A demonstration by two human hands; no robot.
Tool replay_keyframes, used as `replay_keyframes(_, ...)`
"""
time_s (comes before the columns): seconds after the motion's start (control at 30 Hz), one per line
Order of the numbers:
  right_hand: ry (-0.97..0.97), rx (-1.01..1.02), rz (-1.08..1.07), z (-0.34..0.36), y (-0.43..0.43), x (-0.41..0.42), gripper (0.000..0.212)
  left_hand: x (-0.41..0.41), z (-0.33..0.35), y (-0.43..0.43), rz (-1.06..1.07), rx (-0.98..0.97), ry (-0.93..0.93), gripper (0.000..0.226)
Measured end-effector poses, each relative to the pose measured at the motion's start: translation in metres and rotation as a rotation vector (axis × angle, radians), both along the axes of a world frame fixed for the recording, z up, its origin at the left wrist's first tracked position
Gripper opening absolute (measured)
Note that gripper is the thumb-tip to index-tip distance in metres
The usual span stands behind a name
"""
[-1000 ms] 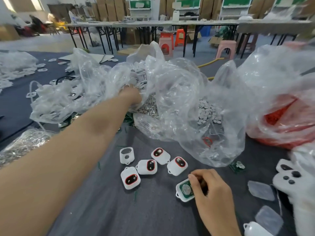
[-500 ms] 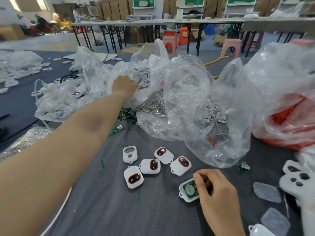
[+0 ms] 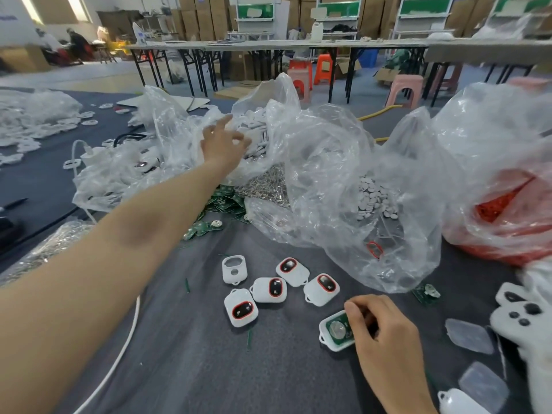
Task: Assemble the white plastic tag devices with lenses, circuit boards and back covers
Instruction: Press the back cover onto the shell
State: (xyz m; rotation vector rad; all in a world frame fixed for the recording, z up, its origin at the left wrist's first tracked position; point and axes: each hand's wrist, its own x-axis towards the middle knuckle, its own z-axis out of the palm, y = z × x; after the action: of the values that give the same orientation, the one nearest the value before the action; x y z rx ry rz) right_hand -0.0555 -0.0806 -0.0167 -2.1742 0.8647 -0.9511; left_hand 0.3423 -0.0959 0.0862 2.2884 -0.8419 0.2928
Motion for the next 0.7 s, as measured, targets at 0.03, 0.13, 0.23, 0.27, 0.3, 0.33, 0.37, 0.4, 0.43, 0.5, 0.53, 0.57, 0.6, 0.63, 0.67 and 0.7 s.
replay_keyframes(0.03, -0.004, 0.003, 0.002, 0.000, 0.000, 0.000, 0.018, -0.008, 0.005, 0.000, -0.055, -0.110, 0.081, 0.029)
replay_keyframes(0.13, -0.008, 0.029, 0.007, 0.000, -0.001, -0.002, 0.021, -0.052, 0.019, 0.014, -0.316, -0.455, 0.491, 0.016)
replay_keyframes(0.23, 0.000, 0.025, -0.002, 0.001, 0.000, -0.002, 0.022, -0.112, 0.016, 0.045, -0.589, -0.661, 0.813, 0.007)
replay_keyframes(0.27, 0.004, 0.025, -0.002, 0.001, 0.001, -0.002, 0.022, -0.134, 0.012, 0.056, -0.647, -0.662, 0.845, 0.008)
replay_keyframes(0.3, 0.011, 0.026, -0.001, 0.002, 0.000, -0.002, 0.022, -0.155, 0.006, 0.066, -0.690, -0.648, 0.861, 0.012)
replay_keyframes(0.33, 0.020, 0.031, 0.000, 0.002, 0.001, -0.002, 0.020, -0.174, -0.002, 0.075, -0.717, -0.632, 0.870, 0.017)
replay_keyframes(0.37, 0.025, 0.041, 0.000, 0.003, 0.001, -0.003, 0.017, -0.194, -0.012, 0.085, -0.710, -0.614, 0.868, 0.021)
replay_keyframes(0.4, 0.018, 0.053, -0.003, 0.005, 0.001, -0.003, 0.014, -0.213, -0.023, 0.093, -0.675, -0.600, 0.865, 0.023)
replay_keyframes(0.43, -0.007, 0.069, -0.009, 0.007, 0.001, -0.004, 0.010, -0.231, -0.034, 0.099, -0.627, -0.596, 0.881, 0.022)
replay_keyframes(0.5, -0.093, 0.087, -0.019, 0.012, 0.003, -0.007, 0.011, -0.260, -0.056, 0.106, -0.547, -0.639, 1.016, 0.017)
replay_keyframes(0.53, -0.142, 0.088, -0.020, 0.013, 0.005, -0.009, 0.013, -0.271, -0.064, 0.106, -0.526, -0.660, 1.103, 0.015)
replay_keyframes(0.57, -0.186, 0.088, -0.021, 0.015, 0.007, -0.011, 0.014, -0.279, -0.070, 0.105, -0.524, -0.664, 1.165, 0.012)
replay_keyframes(0.6, -0.222, 0.096, -0.022, 0.015, 0.009, -0.013, 0.015, -0.283, -0.075, 0.103, -0.540, -0.653, 1.201, 0.010)
replay_keyframes(0.63, -0.251, 0.107, -0.024, 0.015, 0.012, -0.015, 0.017, -0.284, -0.078, 0.102, -0.563, -0.639, 1.222, 0.011)
replay_keyframes(0.67, -0.267, 0.115, -0.027, 0.015, 0.013, -0.016, 0.020, -0.283, -0.079, 0.100, -0.590, -0.636, 1.237, 0.013)
replay_keyframes(0.7, -0.266, 0.117, -0.033, 0.015, 0.015, -0.016, 0.020, -0.282, -0.080, 0.100, -0.617, -0.635, 1.245, 0.017)
